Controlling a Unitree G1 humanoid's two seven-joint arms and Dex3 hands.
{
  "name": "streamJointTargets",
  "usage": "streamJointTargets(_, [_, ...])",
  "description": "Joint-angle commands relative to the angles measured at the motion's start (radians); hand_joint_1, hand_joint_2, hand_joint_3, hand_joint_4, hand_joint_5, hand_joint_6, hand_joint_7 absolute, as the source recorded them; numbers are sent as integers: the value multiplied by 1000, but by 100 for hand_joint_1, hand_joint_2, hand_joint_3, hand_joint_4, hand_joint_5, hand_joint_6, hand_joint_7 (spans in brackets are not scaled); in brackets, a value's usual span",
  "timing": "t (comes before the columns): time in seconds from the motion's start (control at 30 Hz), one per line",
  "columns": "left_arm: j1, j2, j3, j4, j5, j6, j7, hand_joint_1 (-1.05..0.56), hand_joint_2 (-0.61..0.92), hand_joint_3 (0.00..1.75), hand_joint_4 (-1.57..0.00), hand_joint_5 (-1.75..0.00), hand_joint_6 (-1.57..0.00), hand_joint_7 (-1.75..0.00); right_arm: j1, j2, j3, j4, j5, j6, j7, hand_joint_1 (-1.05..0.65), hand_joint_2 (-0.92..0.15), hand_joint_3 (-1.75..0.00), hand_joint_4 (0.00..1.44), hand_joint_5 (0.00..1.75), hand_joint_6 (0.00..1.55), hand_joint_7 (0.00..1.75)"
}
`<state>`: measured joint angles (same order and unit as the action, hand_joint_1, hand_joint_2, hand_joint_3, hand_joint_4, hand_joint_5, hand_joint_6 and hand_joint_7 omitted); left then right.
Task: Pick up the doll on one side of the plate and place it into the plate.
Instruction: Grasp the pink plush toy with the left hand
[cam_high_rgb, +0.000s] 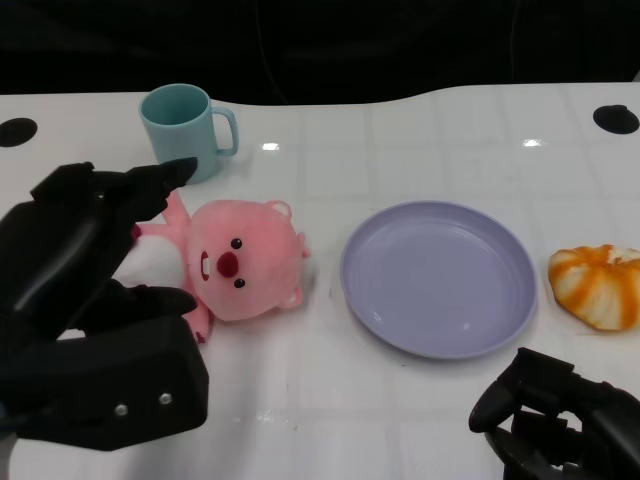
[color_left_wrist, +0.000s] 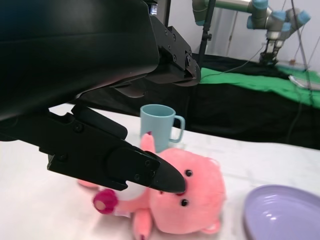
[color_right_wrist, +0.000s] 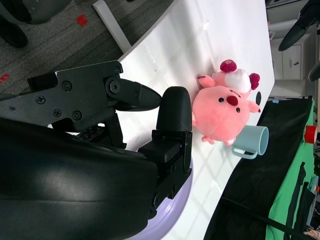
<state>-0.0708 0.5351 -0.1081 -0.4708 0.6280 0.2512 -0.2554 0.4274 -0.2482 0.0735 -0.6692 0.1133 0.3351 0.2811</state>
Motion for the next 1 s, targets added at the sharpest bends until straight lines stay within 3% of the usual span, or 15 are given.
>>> streamJointTargets(0.03, [-47,29,-20,44,60,10,-37,-68,91,3,0,-39,-22,-1,1,-7,-8,-2,0,4,-4,-25,-92,-54,65,175,46,166])
streamJointTargets(0.3, [-167,40,-88,162,172,64,-167,-73,91,1,0,-19,-15,-1,4,-4,-5,-6,-1,7,-6,-25,-92,-53,65,175,46,166])
streamJointTargets(0.47, [-226,29,-121,248,195,76,-199,-73,90,0,0,-18,-15,0,5,-4,-3,-8,-3,10,-7,-26,-92,-53,64,175,45,166])
streamJointTargets(1.0, [-366,-42,-242,557,231,38,-138,-73,89,0,0,-20,-16,0,15,-6,-5,-24,3,29,-7,-25,-92,-52,64,175,45,166])
